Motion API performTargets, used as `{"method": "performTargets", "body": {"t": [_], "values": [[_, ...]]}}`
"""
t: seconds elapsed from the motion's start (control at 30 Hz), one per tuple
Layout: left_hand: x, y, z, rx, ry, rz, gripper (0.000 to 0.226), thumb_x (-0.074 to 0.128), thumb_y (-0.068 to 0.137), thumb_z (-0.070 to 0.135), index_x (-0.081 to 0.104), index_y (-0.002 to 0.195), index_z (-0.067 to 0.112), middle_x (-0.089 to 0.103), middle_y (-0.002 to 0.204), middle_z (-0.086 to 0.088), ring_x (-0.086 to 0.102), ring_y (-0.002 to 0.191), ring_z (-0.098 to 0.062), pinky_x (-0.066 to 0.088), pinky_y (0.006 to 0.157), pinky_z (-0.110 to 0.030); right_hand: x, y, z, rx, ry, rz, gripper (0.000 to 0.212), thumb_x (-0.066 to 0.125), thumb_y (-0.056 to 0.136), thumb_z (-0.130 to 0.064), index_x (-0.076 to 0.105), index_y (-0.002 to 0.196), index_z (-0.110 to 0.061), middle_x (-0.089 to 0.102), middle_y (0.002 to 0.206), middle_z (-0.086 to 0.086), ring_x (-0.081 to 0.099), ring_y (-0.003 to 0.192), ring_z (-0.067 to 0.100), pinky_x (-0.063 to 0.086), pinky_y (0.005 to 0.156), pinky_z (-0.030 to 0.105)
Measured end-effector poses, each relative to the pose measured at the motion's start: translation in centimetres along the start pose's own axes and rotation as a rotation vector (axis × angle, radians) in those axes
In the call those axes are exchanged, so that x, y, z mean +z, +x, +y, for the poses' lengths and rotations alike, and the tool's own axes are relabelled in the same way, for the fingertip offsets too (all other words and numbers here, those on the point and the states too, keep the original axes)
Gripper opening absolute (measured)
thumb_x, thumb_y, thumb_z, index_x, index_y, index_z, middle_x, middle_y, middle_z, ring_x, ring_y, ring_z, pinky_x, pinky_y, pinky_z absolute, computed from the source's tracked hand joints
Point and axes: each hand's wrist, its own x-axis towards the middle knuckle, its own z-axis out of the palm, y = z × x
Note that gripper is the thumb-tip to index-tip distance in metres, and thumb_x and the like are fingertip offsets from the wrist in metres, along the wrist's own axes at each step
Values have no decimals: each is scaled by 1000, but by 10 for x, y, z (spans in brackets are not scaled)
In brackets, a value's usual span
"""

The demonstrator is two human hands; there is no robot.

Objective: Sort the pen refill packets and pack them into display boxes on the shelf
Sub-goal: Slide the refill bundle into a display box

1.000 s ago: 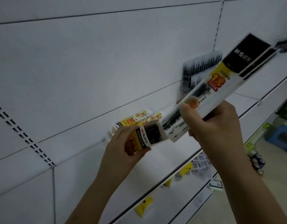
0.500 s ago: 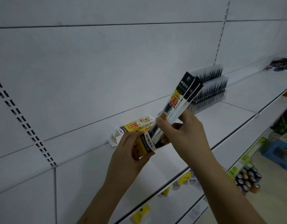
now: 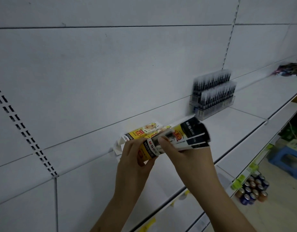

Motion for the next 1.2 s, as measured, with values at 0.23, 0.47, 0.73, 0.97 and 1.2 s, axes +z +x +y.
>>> {"method": "performTargets", "body": {"t": [0.23,0.47,0.73,0.97,1.2], "values": [[1,-5,-5,-37,1,25,59,84,74,22,55,126,26,55,121,7,60,96,-4,51,70,-6,5,12,1,57,-86,-81,19,78,76,-42,70,90,-32,67,79,-18,65,68,-6,58,59,21],[3,-8,-7,-55,-9,35,62,85,72,16,54,125,28,53,115,8,60,84,-8,48,63,-5,2,22,-5,47,-114,-163,26,82,72,-40,66,89,-29,69,81,-16,68,68,-6,53,53,14],[1,-8,-3,-65,-30,64,62,86,72,17,56,125,26,54,115,5,61,80,-15,46,64,-2,-9,14,-19,89,92,-32,18,71,85,-34,73,89,-17,75,78,-3,73,64,10,60,57,27],[1,-9,-6,-69,-22,77,62,85,71,20,58,126,21,56,119,2,59,96,-2,48,69,-2,5,19,-22,36,-262,-112,33,73,74,-55,63,82,-25,68,69,-8,62,46,8,52,44,23],[-2,-9,-6,-80,-61,112,60,84,72,20,56,125,24,52,116,7,62,81,-12,50,64,-5,-19,29,-41,-38,-104,-62,27,67,87,-39,71,84,-13,72,62,0,69,52,8,57,53,21]]}}
